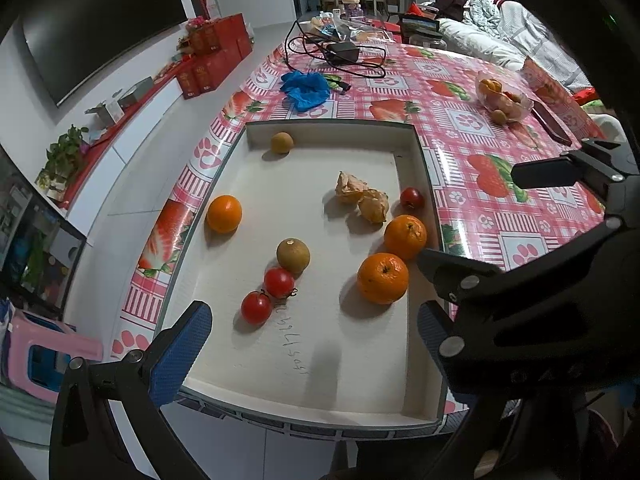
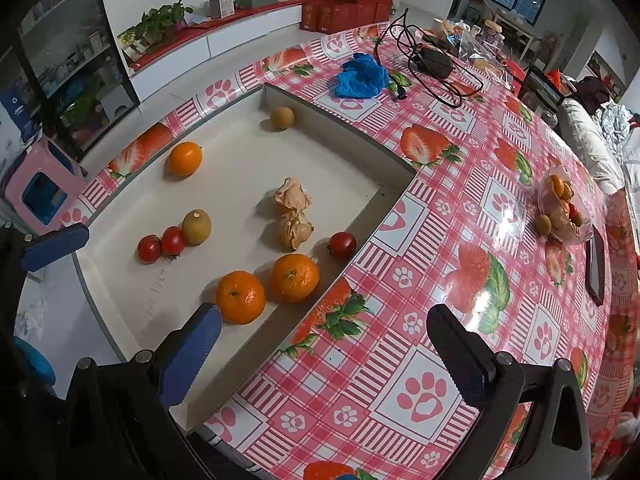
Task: Organize fruits
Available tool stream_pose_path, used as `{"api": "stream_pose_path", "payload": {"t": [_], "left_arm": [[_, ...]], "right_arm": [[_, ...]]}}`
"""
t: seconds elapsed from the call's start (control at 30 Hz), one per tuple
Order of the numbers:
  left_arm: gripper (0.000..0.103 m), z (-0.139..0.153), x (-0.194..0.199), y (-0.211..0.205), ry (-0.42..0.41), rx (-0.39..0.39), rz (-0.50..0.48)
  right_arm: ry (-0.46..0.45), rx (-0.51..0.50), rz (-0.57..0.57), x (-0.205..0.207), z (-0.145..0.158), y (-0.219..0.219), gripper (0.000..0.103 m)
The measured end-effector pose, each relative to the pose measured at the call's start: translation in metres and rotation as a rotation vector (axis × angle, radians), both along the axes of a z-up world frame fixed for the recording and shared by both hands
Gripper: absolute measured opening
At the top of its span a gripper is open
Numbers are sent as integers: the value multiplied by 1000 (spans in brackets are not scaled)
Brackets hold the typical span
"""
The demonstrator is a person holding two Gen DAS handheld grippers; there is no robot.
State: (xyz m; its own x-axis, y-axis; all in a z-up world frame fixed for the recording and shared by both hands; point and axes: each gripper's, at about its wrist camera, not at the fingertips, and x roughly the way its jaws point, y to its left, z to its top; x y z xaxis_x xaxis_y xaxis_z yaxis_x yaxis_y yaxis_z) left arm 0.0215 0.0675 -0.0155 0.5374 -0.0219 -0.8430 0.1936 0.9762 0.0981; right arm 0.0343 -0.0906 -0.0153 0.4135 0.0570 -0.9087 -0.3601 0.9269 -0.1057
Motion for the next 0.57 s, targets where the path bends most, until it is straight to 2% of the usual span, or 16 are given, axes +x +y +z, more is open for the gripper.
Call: {"api": "stream_pose_path", "payload": {"t": [0.57], "left_arm": [[103, 2, -5, -2, -12, -2, -22]], "right_arm": [[2, -5, 17, -4, -1, 4, 103]]}}
